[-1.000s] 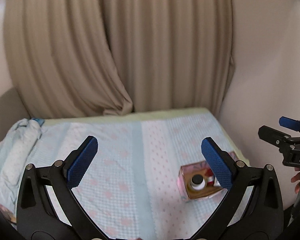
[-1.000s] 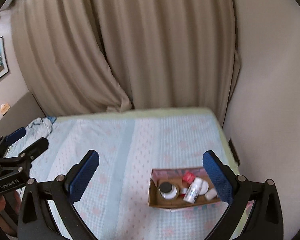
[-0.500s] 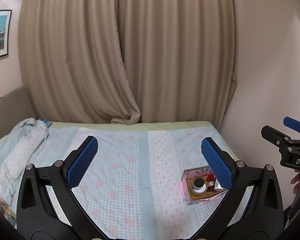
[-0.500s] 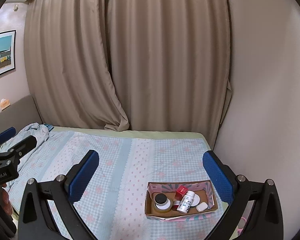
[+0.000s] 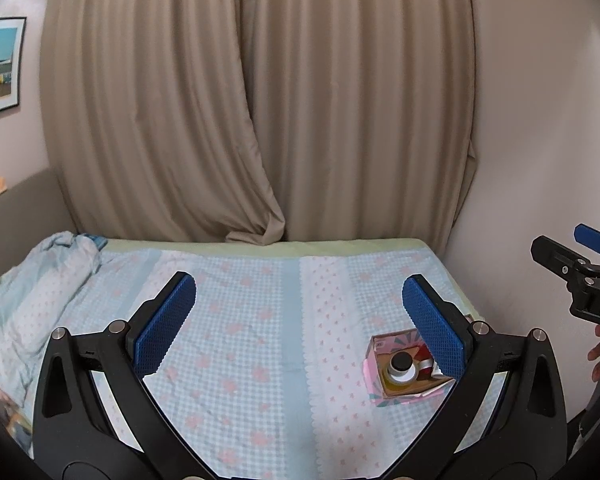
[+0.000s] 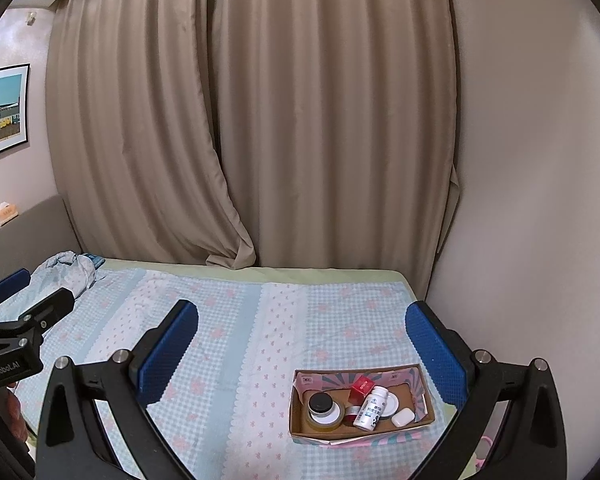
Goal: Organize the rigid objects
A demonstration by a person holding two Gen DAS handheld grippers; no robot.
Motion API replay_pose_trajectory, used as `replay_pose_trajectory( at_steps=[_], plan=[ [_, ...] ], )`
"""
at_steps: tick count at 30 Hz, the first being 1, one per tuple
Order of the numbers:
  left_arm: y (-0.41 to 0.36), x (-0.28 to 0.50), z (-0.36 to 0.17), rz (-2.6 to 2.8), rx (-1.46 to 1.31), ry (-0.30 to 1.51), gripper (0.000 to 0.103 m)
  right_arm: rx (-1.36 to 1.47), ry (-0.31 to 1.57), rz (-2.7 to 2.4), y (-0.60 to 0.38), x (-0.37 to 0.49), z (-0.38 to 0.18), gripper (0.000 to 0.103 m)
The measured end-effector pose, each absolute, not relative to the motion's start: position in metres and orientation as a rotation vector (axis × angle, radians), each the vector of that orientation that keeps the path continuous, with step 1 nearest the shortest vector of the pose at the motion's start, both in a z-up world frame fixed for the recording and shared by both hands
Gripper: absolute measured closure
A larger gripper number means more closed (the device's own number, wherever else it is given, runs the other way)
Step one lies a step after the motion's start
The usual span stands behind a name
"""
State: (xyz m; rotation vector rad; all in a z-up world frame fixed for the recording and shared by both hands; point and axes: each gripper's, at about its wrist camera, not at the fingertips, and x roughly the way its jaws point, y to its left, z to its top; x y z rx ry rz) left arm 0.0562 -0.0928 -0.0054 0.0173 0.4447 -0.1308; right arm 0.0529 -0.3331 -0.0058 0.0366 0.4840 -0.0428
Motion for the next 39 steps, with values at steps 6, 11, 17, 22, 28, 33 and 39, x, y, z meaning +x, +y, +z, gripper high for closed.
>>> replay_pose_trajectory(
  at_steps=[6, 11, 17, 22, 28, 33, 39],
  plan=[
    [-0.094, 0.052, -0.004, -0.126, 0.020, 0.426, 0.000, 0.033, 0.487, -0.057, -0.333, 0.053, -0.009, 0.000],
    [-0.093, 0.049, -0.004, -0.120, 0.023, 0.415, 0.000, 0.036, 0.490, -0.062, -0.333, 0.049, -0.007, 0.000],
    [-0.087, 0.050, -0.003, -0.116, 0.006, 0.421, 0.000, 0.037, 0.494, -0.064, -0.331, 0.046, -0.005, 0.000],
    [-0.086, 0.048, -0.003, -0.120, 0.004, 0.428, 0.000, 0.040, 0.492, -0.061, -0.332, 0.046, -0.004, 0.000],
    [-0.087, 0.047, -0.003, -0.120, 0.004, 0.427, 0.000, 0.042, 0.490, -0.063, -0.330, 0.042, -0.003, 0.000],
    [-0.085, 0.047, -0.002, -0.121, 0.002, 0.426, 0.000, 0.043, 0.490, -0.065, -0.329, 0.043, -0.002, 0.000],
    [-0.084, 0.048, -0.001, -0.122, 0.001, 0.422, 0.000, 0.043, 0.488, -0.065, -0.329, 0.042, -0.001, 0.000]
  ],
)
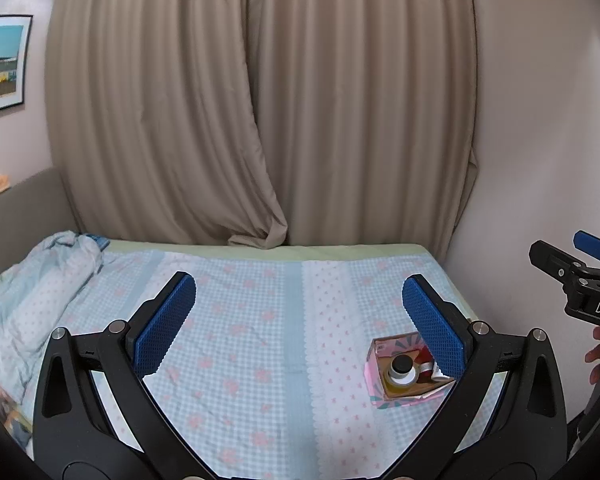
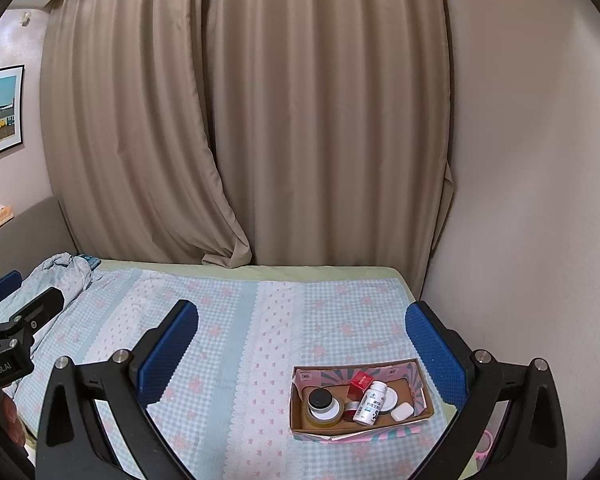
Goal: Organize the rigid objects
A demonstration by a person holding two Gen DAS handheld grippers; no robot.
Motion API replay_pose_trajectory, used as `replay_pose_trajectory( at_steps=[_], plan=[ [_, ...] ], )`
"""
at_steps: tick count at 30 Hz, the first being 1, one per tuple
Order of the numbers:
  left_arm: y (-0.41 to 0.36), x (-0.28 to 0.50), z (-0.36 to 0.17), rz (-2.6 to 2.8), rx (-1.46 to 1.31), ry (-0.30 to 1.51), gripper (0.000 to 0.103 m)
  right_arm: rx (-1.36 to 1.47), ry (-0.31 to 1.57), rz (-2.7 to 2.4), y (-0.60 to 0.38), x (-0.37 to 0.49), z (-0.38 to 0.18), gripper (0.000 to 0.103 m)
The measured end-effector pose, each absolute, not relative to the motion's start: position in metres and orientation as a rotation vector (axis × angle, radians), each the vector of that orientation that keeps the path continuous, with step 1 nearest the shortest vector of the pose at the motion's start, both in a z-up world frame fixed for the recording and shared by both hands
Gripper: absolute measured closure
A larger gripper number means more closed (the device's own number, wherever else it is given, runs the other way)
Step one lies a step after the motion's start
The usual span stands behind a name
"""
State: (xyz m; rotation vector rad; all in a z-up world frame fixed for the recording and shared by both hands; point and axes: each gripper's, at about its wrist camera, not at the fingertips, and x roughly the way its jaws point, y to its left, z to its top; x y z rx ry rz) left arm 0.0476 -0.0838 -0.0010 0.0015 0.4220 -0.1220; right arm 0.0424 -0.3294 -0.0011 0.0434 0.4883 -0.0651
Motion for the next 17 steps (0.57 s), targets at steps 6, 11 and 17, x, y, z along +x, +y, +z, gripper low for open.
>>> replay_pose_trajectory(
  at_steps=[6, 11, 17],
  plan=[
    [-0.088, 0.044, -0.002, -0.096, 0.046, 0.382, 0.000, 0.040, 0.488, -0.064, -0.329, 0.045, -0.001, 0.000],
    [-0.093, 0.048, -0.003, -0.080, 0.074, 0.380, 0.000, 0.042, 0.489, -0.067, -0.328, 0.045, -0.002, 0.000],
    [-0.082, 0.056, -0.008, -0.098, 0.023, 0.404, 0.000, 0.039, 0.497, -0.068, -0.326, 0.048, -0.001, 0.000]
  ],
)
